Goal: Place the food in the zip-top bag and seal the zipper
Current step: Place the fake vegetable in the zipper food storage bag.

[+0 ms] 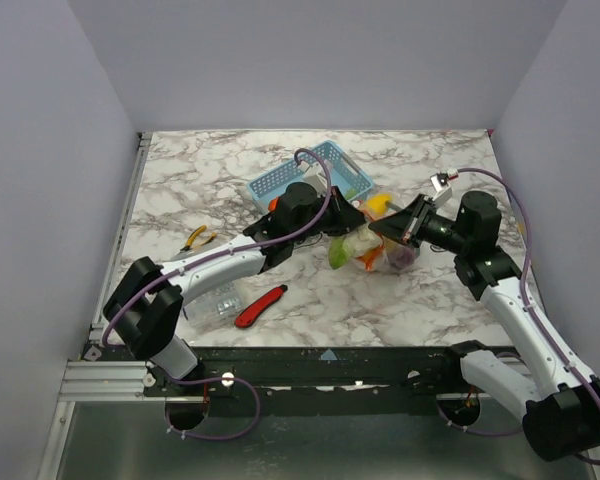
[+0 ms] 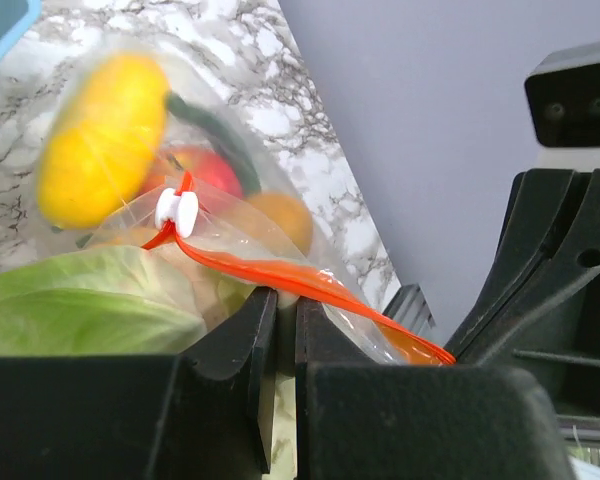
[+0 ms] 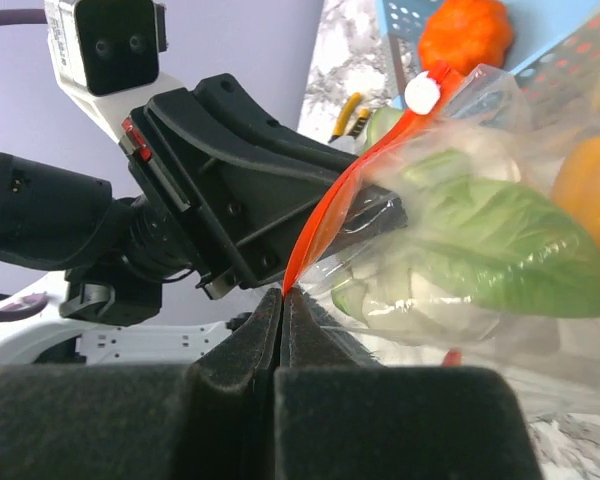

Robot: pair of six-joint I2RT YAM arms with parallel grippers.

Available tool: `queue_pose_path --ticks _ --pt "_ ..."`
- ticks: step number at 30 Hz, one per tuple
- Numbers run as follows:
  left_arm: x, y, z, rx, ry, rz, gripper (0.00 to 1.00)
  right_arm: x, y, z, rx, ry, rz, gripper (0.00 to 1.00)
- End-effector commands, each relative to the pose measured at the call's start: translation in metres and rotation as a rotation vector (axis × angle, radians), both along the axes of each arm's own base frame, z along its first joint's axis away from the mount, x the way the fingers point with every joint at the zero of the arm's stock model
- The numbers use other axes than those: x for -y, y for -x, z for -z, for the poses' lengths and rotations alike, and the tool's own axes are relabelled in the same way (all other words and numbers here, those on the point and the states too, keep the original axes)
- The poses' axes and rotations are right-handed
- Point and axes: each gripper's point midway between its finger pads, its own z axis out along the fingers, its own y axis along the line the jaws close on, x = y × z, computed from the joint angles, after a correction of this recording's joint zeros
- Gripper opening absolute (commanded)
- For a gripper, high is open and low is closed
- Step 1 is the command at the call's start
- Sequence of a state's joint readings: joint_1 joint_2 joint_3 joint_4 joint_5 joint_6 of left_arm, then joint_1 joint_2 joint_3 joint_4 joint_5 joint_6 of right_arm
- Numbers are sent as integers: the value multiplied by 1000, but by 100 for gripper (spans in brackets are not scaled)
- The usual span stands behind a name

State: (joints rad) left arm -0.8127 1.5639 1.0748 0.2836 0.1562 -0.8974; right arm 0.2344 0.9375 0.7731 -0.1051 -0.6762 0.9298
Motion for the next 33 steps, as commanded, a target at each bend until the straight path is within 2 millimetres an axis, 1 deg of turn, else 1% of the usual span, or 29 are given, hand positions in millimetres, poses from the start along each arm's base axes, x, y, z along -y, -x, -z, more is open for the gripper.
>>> queue_pose_path --ticks 1,3,5,8,9,13,14,18,20,23,25,27,30,33 --pt "-3 -16 -26 52 53 -66 0 -13 16 -35 59 -134 -95 0" --pt "7 -5 -19 10 81 -23 0 -9 0 -28 59 -129 -19 0" --pt "16 4 -18 6 104 12 0 -9 -12 -19 37 -138 15 0" --pt "29 17 -18 -6 116 76 0 -11 -20 -13 21 -161 23 0" --pt "32 22 -15 -14 110 113 2 -10 -21 -12 19 -164 37 0" --pt "40 44 -7 -28 117 279 27 0 -23 -18 59 -157 115 0" --pt "39 50 -5 -43 120 319 30 3 -23 -19 62 -146 132 0" --pt "40 73 -8 -83 144 464 33 8 -24 -14 69 -129 163 0" --pt "40 82 -8 -103 139 525 40 6 -25 -11 67 -125 156 0" --pt "30 85 -14 -89 142 555 54 4 -23 -13 89 -132 133 0" --pt "19 81 -18 -61 104 540 65 5 -22 -12 106 -119 131 0" --pt "5 74 -28 -16 71 521 73 6 -21 -9 114 -93 131 0" --pt "-18 66 -43 24 55 490 76 6 -20 1 116 -54 112 0" --pt "-39 61 -54 48 40 458 76 4 -18 5 127 -36 90 0"
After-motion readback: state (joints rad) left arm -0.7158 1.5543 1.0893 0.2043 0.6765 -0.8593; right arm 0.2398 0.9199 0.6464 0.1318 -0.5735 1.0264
